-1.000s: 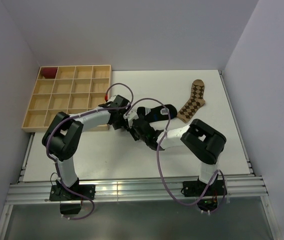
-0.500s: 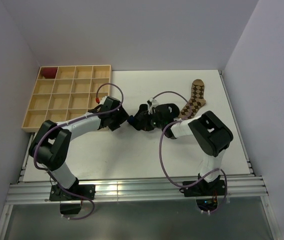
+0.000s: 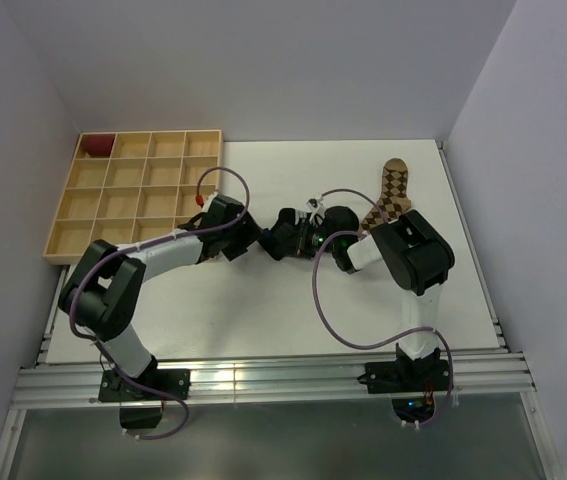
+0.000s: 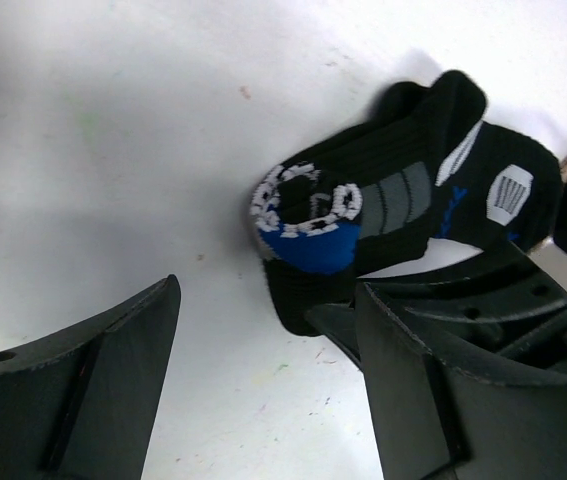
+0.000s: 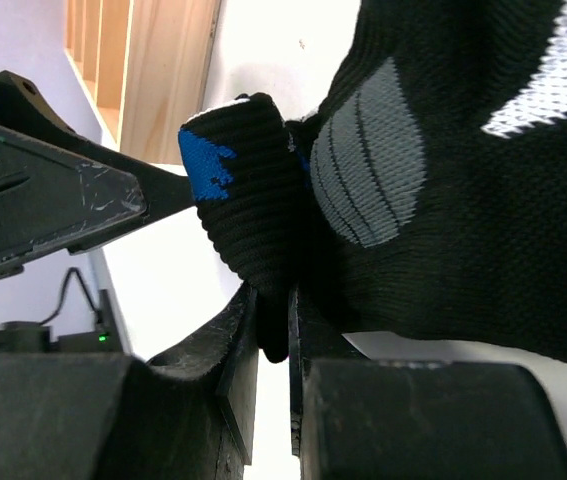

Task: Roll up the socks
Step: Roll the sock at the center of the board.

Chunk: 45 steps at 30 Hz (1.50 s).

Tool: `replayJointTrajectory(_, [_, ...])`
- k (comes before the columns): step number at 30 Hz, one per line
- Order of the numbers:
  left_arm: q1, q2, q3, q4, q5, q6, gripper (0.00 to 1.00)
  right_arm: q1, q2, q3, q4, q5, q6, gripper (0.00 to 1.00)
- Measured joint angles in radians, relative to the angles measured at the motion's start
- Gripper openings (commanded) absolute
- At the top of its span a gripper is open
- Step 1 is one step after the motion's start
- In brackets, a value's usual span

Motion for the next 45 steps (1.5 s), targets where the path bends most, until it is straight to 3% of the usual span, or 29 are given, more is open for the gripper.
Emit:
replayJointTrajectory(26, [-0.010, 0.141, 0.061, 0.061, 0.002, 0.018, 0.68, -0.040, 0.079, 0.065, -0.004, -0.119, 0.103, 0.00])
replayJointTrajectory(29, [-0.010, 0.150, 0.066, 0.073, 0.002, 0.016, 0.59, -0.040, 0.080, 0.071, -0.011, -0.119, 0.103, 0.00])
replayJointTrajectory(32, [-0.010, 0.167, 0.076, 0.080, 0.003, 0.011, 0.45, -0.040, 0.080, 0.077, -0.024, -0.119, 0.100, 0.00])
replayJointTrajectory(37, [-0.014, 0.188, 0.107, 0.076, 0.007, 0.008, 0.30, -0.040, 0.063, 0.082, -0.065, -0.103, 0.063, 0.27])
replayJointTrajectory(38, [-0.016, 0.193, 0.113, 0.071, 0.007, 0.007, 0.29, -0.040, 0.054, 0.082, -0.079, -0.092, 0.050, 0.36])
replayJointTrajectory(41, [-0.022, 0.204, 0.141, 0.045, 0.002, 0.013, 0.25, -0.037, 0.014, 0.080, -0.131, -0.055, 0.005, 0.50])
replayJointTrajectory(45, [-0.031, 0.211, 0.174, -0.004, -0.017, 0.034, 0.24, -0.024, -0.055, 0.066, -0.206, 0.002, -0.064, 0.60])
